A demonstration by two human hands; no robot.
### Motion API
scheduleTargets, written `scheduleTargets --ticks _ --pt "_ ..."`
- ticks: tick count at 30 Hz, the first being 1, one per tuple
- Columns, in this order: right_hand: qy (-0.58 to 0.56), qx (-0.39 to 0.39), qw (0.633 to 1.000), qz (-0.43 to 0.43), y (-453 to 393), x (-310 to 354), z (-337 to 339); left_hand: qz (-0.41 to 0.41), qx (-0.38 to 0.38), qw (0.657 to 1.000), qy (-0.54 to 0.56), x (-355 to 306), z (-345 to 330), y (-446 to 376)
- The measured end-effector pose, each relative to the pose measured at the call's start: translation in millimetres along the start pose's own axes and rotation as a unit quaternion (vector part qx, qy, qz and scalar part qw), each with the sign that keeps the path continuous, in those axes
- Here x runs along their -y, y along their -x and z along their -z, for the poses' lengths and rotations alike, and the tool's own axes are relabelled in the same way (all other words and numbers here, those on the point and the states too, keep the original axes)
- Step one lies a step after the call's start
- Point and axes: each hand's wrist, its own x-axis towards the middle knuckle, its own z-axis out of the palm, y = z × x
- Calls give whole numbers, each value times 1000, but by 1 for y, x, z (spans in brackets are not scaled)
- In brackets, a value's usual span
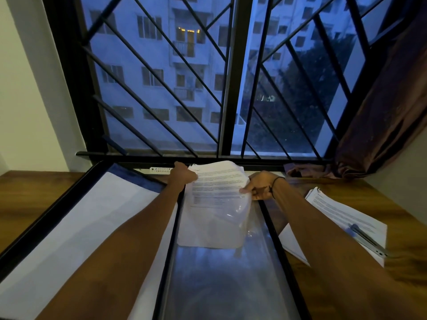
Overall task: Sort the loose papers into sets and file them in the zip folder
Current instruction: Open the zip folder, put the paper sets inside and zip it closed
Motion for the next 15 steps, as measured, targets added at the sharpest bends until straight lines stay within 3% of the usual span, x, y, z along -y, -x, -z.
scheduleTargets --ticks 3,6,10,15 --pt "54 51 997 -16 0 5 -1 -10 28 999 24 -1 0 0" --pt "111 84 990 -34 -1 15 -5 -59 -15 996 58 -1 -3 12" --pt "146 31 989 -16 -7 16 -6 -48 -62 990 116 5 -5 11" --pt "144 -19 989 39 -16 5 -2 -43 56 997 45 9 -3 -1"
